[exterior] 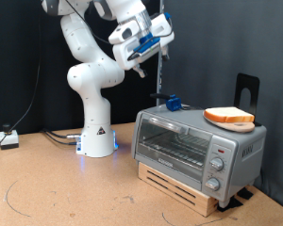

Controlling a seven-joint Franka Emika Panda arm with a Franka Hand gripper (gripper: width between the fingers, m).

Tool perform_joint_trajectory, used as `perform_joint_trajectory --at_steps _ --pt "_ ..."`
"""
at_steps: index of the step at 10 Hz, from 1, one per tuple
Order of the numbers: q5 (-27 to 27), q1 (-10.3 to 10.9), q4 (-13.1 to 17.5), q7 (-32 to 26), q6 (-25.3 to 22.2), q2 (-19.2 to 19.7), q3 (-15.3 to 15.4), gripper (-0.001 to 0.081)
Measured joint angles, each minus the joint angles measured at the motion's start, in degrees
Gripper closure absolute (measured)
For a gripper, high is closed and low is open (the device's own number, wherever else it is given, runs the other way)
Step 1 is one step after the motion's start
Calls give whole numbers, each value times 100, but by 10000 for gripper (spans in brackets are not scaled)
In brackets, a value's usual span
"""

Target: Make a piece of toast with the oven

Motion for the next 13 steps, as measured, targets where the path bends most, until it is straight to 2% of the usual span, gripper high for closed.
perform_joint_trajectory --at_steps 3,5,7,9,13 --pt "166 46 -39 -450 71 516 -114 -1" --pt "232 70 -35 -602 -40 594 -145 -1" --pt "303 69 -73 -696 61 577 -147 -1" --pt "346 62 -314 -895 336 529 -158 -1" --pt "331 31 -757 -1138 365 584 -276 -1"
